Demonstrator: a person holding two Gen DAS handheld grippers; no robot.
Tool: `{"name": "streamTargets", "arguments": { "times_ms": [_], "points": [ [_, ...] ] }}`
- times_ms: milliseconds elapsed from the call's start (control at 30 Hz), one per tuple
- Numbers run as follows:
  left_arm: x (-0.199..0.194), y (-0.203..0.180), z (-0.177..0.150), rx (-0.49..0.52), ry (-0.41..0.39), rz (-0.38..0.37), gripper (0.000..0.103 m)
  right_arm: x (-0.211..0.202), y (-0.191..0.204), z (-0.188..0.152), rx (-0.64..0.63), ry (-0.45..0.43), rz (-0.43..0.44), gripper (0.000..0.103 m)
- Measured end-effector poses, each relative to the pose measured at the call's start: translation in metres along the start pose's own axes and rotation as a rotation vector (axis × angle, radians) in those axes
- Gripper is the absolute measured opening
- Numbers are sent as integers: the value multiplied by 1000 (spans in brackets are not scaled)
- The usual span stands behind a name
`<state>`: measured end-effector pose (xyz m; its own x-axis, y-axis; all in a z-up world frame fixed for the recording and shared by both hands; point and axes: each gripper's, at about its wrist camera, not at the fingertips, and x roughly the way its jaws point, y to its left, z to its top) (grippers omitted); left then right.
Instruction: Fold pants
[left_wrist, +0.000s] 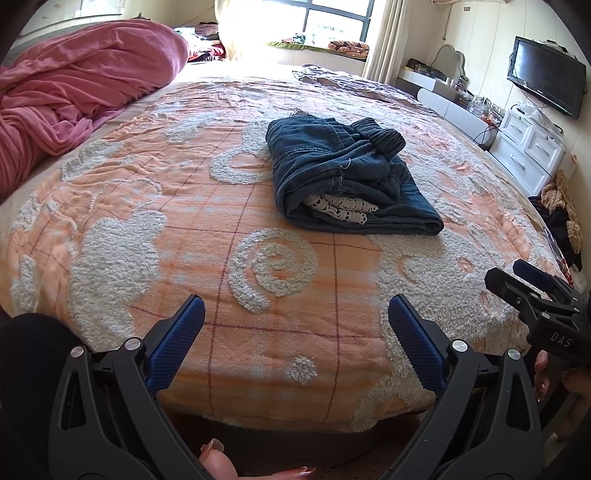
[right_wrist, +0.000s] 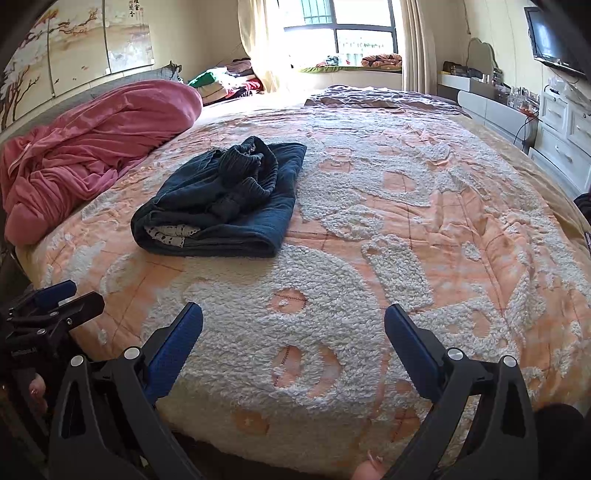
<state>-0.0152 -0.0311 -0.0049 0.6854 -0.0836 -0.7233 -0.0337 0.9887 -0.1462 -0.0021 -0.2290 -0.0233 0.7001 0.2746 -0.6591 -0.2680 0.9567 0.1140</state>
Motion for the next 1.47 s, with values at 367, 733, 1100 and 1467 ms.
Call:
{"name": "streamTargets", "arguments": {
  "times_ms": [367,733,1100,1467],
  "points": [
    [1,0,0,0,10,-6,93,1,-1,-1,-3,2,-1,98],
    [3,-1,0,0,19,-13,93,2,-2,-1,-1,7,0,98],
    [2,20,20,-45,17,-33,93,11,-17,1,44,31,6,98],
    [78,194,142,-256,131,357,93,4,-190,72,309,-36,-305,98]
  ]
}}
